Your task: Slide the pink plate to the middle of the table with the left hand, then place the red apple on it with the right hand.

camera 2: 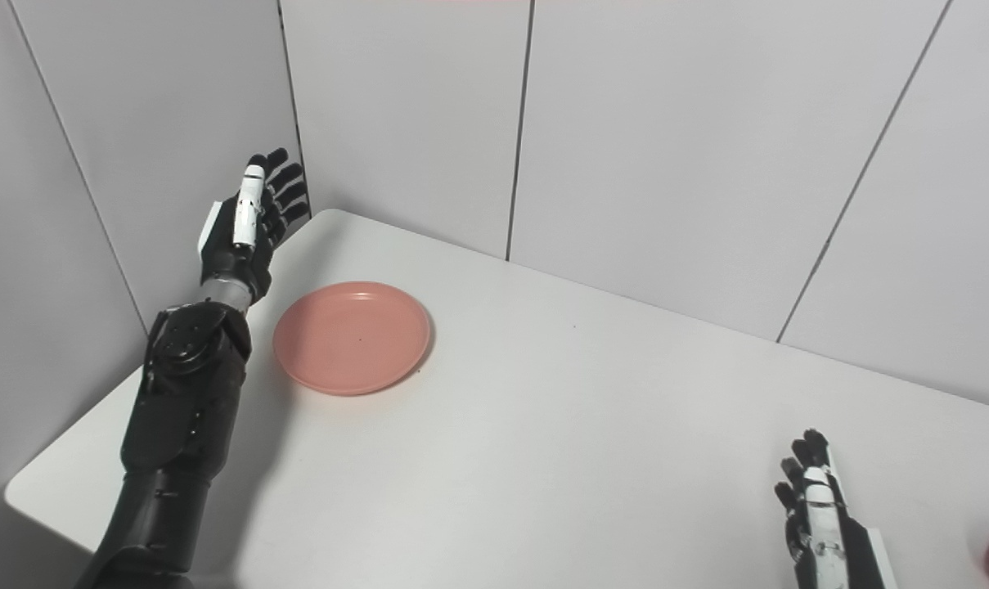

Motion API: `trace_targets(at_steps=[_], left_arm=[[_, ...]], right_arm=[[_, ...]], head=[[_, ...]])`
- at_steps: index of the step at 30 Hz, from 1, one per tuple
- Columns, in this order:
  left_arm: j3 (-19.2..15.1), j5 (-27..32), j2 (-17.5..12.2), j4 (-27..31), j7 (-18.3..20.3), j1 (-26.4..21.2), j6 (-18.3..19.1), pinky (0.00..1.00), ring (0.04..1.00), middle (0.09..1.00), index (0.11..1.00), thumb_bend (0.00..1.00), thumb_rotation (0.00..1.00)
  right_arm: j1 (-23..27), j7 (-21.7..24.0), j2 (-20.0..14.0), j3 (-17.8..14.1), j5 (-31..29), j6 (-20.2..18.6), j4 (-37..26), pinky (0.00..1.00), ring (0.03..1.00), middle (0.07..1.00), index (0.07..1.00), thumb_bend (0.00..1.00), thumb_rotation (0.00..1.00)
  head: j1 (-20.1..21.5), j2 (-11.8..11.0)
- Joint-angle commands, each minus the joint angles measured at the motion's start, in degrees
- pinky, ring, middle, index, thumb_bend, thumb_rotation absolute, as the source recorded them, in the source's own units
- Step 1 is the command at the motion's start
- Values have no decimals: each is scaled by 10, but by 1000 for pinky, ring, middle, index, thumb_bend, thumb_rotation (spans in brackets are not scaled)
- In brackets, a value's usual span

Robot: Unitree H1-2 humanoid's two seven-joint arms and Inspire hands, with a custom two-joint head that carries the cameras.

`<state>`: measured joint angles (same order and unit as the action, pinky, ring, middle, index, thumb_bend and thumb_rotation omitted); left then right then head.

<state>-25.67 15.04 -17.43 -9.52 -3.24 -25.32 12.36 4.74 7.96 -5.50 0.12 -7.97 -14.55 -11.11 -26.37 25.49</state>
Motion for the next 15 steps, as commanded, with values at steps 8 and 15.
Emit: trace_targets(at_steps=[8, 15], left_arm=[[-9, 26, -31, -27, 9, -23, -35, 887, 902, 901, 889, 344, 1000], [-10, 33, -35, -27, 9, -14, -31, 901, 913, 909, 897, 342, 1000]], right_arm=[[18, 0, -3, -7, -8, 3, -22, 1000, 1000, 1000, 1000, 0, 1000], [17, -1, -5, -8, -7, -2, -28, 1000, 1000, 1000, 1000, 0, 1000]], head=[[-2, 3], [-8, 7]])
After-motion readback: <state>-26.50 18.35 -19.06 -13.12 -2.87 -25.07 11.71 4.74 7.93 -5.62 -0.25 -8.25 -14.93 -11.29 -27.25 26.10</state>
